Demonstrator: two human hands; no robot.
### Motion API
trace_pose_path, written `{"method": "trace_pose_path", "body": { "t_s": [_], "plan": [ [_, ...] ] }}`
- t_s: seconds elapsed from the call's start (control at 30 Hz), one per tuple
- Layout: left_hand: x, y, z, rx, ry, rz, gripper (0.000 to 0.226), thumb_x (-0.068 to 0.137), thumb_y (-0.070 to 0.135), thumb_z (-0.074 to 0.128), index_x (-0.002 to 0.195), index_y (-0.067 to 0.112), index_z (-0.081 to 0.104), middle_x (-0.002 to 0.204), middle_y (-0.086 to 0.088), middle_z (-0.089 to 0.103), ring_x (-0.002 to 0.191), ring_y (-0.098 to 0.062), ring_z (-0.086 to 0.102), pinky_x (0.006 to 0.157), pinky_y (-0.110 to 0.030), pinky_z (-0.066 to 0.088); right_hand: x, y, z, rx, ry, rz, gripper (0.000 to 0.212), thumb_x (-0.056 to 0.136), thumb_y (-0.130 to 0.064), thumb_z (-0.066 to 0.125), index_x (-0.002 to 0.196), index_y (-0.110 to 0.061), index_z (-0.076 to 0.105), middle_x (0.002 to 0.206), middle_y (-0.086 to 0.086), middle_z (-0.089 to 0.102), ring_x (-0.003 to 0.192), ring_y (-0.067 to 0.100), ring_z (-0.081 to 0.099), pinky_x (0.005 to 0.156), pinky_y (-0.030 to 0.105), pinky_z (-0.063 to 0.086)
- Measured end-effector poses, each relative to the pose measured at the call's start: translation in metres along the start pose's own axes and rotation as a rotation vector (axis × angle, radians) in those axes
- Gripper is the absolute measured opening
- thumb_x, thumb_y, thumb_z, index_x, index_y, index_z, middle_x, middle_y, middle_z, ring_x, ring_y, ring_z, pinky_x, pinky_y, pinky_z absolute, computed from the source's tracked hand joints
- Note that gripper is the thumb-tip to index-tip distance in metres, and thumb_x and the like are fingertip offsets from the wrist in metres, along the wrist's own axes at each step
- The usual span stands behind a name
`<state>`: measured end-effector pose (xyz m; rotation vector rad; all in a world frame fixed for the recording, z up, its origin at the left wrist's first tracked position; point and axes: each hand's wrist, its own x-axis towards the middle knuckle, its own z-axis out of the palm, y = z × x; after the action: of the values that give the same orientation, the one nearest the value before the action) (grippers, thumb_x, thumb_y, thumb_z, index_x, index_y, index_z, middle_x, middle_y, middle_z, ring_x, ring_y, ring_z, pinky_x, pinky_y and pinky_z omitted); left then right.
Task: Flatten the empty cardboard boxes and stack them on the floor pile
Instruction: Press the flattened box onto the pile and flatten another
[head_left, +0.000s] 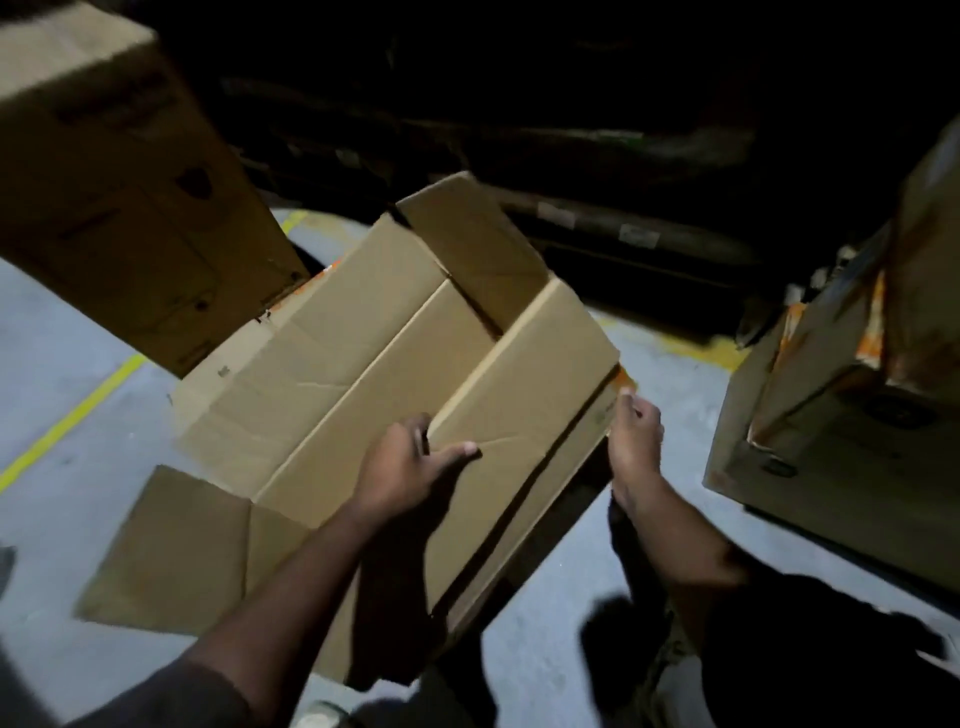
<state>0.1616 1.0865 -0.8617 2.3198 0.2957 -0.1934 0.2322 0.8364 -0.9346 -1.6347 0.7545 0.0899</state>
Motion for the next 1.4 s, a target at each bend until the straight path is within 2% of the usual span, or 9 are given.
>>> {"method": "trace_pose_path", "body": {
  "t_s": [0.2, 0.37, 0.47, 0.57, 0.77, 0.97, 1.1, 1.23, 1.4],
  "plan": [
    [-0.016, 0.034, -0.037, -0.370, 0.083, 0.046, 0.049, 0.083, 0.048, 0.079, 0.109, 0.007, 0.071, 0.101, -0.005, 0.077, 0.098, -0.021, 0.073, 0.088, -0.042, 0.060, -0.048, -0.013, -0.016, 0.049, -0.130, -0.081, 0.053, 0.099, -0.058, 0.044, 0.123, -0.013, 0.061, 0.122, 0.008, 0.065, 0.107, 0.023, 0.061, 0.090, 0.034, 0.048],
    [-0.038, 0.066, -0.036, -0.831, 0.002, -0.058, 0.017, 0.098, 0.017, 0.062, 0.106, 0.005, 0.070, 0.101, -0.015, 0.077, 0.087, -0.023, 0.074, 0.072, -0.029, 0.061, -0.080, -0.029, -0.030, -0.067, -0.175, -0.225, 0.098, 0.071, -0.092, 0.046, 0.146, -0.028, 0.046, 0.147, -0.003, 0.050, 0.132, 0.020, 0.050, 0.111, 0.043, 0.041],
    [-0.035, 0.058, -0.033, -0.950, -0.043, -0.184, 0.027, 0.101, 0.029, 0.058, 0.109, 0.007, 0.069, 0.104, -0.015, 0.076, 0.084, -0.022, 0.074, 0.073, -0.033, 0.062, -0.093, -0.034, -0.038, -0.191, -0.168, -0.364, 0.075, 0.092, -0.058, 0.058, 0.155, -0.028, 0.031, 0.157, -0.006, 0.033, 0.144, 0.017, 0.033, 0.116, 0.038, 0.031],
    [-0.031, 0.037, -0.018, -0.832, -0.050, -0.292, 0.045, 0.102, 0.049, 0.049, 0.113, 0.011, 0.071, 0.098, -0.008, 0.076, 0.080, -0.016, 0.073, 0.069, -0.028, 0.057, -0.097, -0.016, -0.035, -0.370, -0.217, -0.370, 0.080, 0.092, -0.053, 0.058, 0.158, -0.024, 0.023, 0.162, -0.004, 0.025, 0.149, 0.021, 0.025, 0.119, 0.042, 0.027],
    [-0.032, -0.015, 0.023, -0.921, -0.366, -0.437, 0.096, 0.083, 0.089, 0.037, 0.144, 0.018, 0.054, 0.144, -0.015, 0.056, 0.136, -0.039, 0.050, 0.116, -0.056, 0.033, -0.114, 0.043, -0.021, -0.627, -0.594, -0.275, 0.090, 0.097, -0.044, 0.058, 0.161, -0.018, 0.000, 0.168, -0.007, -0.003, 0.154, 0.013, 0.005, 0.124, 0.031, 0.011],
    [-0.036, 0.017, 0.019, -0.667, 0.105, -0.311, 0.096, 0.081, 0.086, 0.046, 0.152, 0.023, 0.040, 0.153, -0.004, 0.046, 0.136, -0.025, 0.049, 0.114, -0.050, 0.039, -0.104, 0.046, -0.005, -0.662, -0.583, -0.384, 0.085, 0.093, -0.033, 0.065, 0.160, -0.019, 0.014, 0.166, -0.004, 0.014, 0.153, 0.012, 0.011, 0.123, 0.028, 0.013],
    [-0.038, 0.040, 0.015, -0.015, 0.232, -0.043, 0.078, 0.090, 0.030, 0.073, 0.156, 0.021, 0.031, 0.161, -0.004, 0.031, 0.148, -0.023, 0.030, 0.119, -0.044, 0.031, -0.083, 0.042, -0.011, -0.610, -0.217, -0.435, 0.060, 0.089, -0.026, 0.064, 0.144, -0.018, 0.044, 0.144, 0.002, 0.046, 0.133, 0.025, 0.046, 0.110, 0.042, 0.041],
    [-0.043, 0.059, 0.039, 0.365, 0.144, 0.242, 0.050, 0.099, 0.017, 0.055, 0.147, 0.014, 0.045, 0.157, -0.010, 0.036, 0.140, -0.030, 0.041, 0.112, -0.046, 0.042, -0.043, 0.054, -0.039, -0.503, 0.044, 0.009, 0.050, 0.096, -0.045, 0.048, 0.128, -0.009, 0.057, 0.132, 0.015, 0.056, 0.123, 0.036, 0.052, 0.100, 0.045, 0.046],
    [-0.042, 0.057, 0.055, 0.280, 0.070, 0.132, 0.056, 0.094, 0.003, 0.057, 0.147, 0.019, 0.049, 0.168, 0.000, 0.014, 0.153, -0.018, 0.021, 0.118, -0.036, 0.035, -0.020, 0.107, -0.071, -0.380, -0.159, 0.422, 0.058, 0.098, -0.044, 0.054, 0.119, 0.009, 0.062, 0.115, 0.024, 0.067, 0.104, 0.038, 0.063, 0.092, 0.041, 0.053]
  ]
}}
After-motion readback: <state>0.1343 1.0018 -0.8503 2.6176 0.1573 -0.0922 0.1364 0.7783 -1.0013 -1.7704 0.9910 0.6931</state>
